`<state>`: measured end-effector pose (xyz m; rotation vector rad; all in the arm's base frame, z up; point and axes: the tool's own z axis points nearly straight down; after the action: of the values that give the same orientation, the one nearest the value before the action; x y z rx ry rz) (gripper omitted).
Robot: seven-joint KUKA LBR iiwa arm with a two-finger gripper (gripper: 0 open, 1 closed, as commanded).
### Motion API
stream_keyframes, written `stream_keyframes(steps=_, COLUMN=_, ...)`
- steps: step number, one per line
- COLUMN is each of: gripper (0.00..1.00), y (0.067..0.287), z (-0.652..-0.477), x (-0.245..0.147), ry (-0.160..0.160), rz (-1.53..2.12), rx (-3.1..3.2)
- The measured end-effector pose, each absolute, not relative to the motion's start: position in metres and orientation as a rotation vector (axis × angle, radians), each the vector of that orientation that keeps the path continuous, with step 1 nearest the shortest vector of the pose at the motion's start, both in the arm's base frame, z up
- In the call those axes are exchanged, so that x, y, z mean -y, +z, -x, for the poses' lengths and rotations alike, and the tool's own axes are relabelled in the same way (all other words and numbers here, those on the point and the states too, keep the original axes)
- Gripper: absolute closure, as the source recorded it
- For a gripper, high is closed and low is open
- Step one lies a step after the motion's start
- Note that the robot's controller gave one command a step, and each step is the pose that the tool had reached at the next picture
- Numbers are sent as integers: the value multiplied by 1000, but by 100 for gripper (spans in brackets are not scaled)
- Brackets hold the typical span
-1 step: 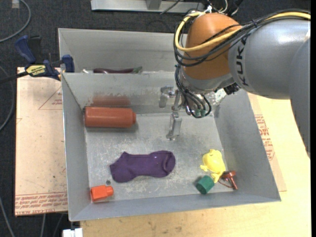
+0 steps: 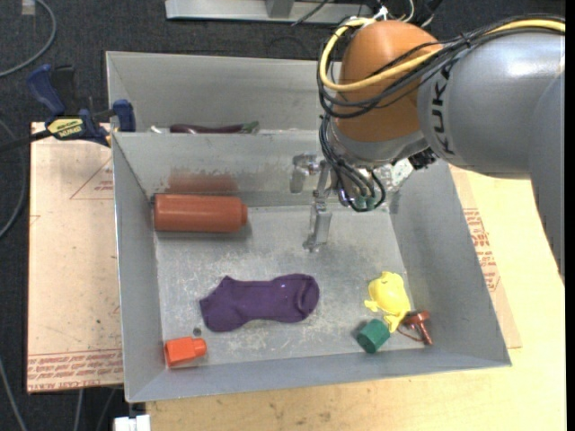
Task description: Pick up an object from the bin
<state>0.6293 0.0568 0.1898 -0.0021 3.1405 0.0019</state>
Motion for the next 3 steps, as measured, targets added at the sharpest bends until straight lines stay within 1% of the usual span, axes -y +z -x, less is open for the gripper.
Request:
stream_keyframes(steps=1, gripper=0, y=183, z=-621, x=-55, ry=2, rz=49, rx=-3134)
stream_keyframes(steps=2, gripper=0, y=127, z=-569, x=-29, ry=3, rz=154, rx=-3131)
stream_keyframes(steps=3, gripper=0, y=85, z=-553, x=-45, ry=-2, rz=194, rx=-3134)
